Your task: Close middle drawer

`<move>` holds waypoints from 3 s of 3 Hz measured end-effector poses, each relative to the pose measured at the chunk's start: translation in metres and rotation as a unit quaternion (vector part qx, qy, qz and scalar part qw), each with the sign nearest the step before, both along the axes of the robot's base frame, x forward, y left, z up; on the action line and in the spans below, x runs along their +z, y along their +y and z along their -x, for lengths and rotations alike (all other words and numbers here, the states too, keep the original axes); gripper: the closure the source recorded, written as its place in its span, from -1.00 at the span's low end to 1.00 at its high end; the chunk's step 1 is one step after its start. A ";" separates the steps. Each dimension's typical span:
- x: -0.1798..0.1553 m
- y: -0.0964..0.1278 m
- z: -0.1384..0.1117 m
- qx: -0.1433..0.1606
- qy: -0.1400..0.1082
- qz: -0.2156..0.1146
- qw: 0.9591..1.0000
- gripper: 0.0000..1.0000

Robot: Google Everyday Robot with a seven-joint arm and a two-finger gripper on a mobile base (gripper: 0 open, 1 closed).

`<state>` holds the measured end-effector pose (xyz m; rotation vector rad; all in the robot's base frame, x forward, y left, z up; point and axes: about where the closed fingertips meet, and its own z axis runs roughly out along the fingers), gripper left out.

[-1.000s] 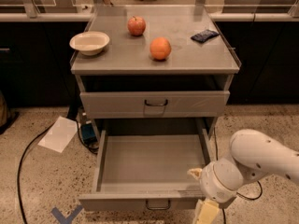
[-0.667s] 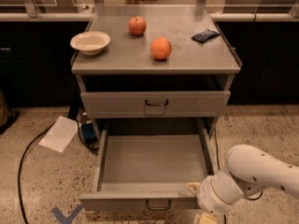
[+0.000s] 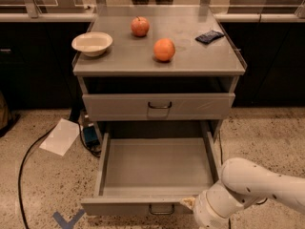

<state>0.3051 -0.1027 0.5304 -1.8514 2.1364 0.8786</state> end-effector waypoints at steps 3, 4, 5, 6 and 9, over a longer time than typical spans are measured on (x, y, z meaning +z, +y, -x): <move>-0.053 0.029 0.034 0.030 0.053 -0.032 0.998 -1.00; -0.058 0.025 0.020 0.031 0.054 -0.012 0.998 -1.00; -0.058 0.015 -0.003 0.027 0.045 0.001 0.999 -1.00; -0.053 0.001 -0.031 0.012 0.024 -0.014 1.000 -1.00; -0.081 0.010 -0.012 0.015 0.056 -0.018 0.998 -1.00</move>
Offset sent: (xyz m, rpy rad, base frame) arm -0.0457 0.0392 -0.0750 0.0887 0.1489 0.0790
